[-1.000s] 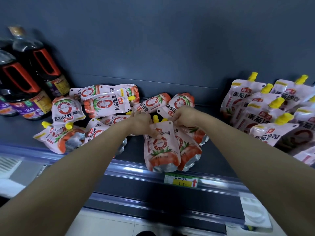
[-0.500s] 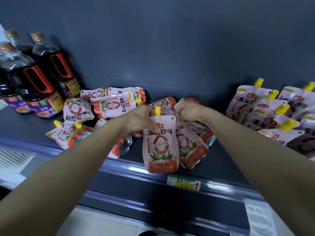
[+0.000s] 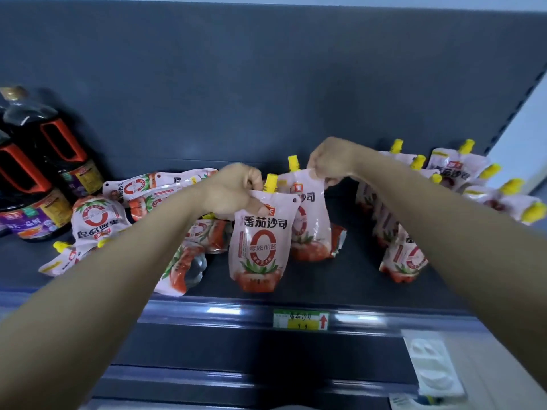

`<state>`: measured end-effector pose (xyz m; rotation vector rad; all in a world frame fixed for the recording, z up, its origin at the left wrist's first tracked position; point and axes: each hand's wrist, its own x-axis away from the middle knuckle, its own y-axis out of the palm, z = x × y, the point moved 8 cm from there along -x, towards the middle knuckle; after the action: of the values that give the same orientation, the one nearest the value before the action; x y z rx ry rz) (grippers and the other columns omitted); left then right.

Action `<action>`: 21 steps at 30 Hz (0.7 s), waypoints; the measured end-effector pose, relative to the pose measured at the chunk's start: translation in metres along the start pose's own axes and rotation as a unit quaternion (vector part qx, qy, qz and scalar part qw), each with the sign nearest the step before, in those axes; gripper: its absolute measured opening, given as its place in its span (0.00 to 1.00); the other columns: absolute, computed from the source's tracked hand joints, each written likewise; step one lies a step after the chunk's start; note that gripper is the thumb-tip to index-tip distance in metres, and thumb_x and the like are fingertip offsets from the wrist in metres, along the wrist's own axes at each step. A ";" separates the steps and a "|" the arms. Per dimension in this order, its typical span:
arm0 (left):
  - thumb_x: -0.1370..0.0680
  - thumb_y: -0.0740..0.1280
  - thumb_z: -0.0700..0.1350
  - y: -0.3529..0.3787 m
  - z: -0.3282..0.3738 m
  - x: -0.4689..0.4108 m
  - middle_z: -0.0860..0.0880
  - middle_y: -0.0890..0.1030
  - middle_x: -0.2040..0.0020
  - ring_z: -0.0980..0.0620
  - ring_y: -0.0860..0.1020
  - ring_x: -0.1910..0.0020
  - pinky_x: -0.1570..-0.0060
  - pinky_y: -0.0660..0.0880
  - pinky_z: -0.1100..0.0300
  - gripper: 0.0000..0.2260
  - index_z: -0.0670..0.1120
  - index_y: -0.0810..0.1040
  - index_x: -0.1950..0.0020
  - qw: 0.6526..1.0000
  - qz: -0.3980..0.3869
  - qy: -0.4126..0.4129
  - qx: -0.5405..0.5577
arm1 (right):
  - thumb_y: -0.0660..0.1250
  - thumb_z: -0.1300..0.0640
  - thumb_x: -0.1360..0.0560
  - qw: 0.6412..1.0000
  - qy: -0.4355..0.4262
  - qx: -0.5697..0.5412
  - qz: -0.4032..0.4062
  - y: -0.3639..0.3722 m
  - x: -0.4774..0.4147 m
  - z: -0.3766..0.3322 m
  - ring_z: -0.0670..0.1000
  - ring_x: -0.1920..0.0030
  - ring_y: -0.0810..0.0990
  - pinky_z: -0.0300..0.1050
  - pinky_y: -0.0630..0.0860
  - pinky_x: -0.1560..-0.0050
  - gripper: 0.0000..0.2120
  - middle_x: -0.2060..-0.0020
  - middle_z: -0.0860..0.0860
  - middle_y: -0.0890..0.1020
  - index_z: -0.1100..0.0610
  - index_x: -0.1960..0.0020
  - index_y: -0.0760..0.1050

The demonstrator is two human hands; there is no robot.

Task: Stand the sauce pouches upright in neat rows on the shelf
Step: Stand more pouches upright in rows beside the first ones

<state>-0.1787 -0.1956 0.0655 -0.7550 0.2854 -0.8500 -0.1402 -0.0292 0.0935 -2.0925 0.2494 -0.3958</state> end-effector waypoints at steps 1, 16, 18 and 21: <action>0.33 0.76 0.38 -0.004 0.007 -0.003 0.52 0.76 0.71 0.58 0.72 0.74 0.76 0.69 0.69 0.13 0.45 0.71 0.67 1.000 0.010 0.009 0.005 | 0.65 0.66 0.27 1.000 0.010 -0.014 0.025 -0.015 0.000 0.003 0.47 0.71 0.75 0.29 0.71 0.83 0.12 0.66 0.51 0.77 0.61 0.43 0.78; 0.31 0.74 0.38 -0.012 0.046 -0.051 0.40 0.81 0.60 0.40 0.79 0.61 0.57 0.77 0.48 0.15 0.48 0.68 0.67 0.982 0.180 0.030 0.037 | 0.60 0.66 0.24 0.978 0.106 0.034 0.179 -0.052 -0.020 0.080 0.61 0.39 0.77 0.53 0.74 0.38 0.15 0.41 0.62 0.79 0.64 0.39 0.76; 0.30 0.73 0.38 -0.010 0.044 -0.056 0.38 0.82 0.58 0.39 0.80 0.57 0.55 0.78 0.45 0.14 0.48 0.68 0.66 0.982 0.185 0.023 0.036 | 0.59 0.66 0.23 0.980 0.108 0.026 0.167 -0.051 -0.027 0.087 0.62 0.39 0.77 0.54 0.74 0.37 0.15 0.41 0.63 0.79 0.65 0.38 0.76; 0.31 0.74 0.38 -0.007 0.041 -0.061 0.39 0.82 0.60 0.40 0.80 0.59 0.57 0.77 0.48 0.15 0.48 0.68 0.67 0.981 0.190 0.013 0.031 | 0.61 0.66 0.24 0.980 0.101 0.060 0.163 -0.052 -0.031 0.087 0.59 0.41 0.79 0.52 0.76 0.39 0.14 0.42 0.60 0.80 0.64 0.40 0.77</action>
<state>-0.2007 -0.1319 0.0960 -0.6055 0.4097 -0.5035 -0.1355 0.0771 0.0896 -1.8530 0.6623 -0.4131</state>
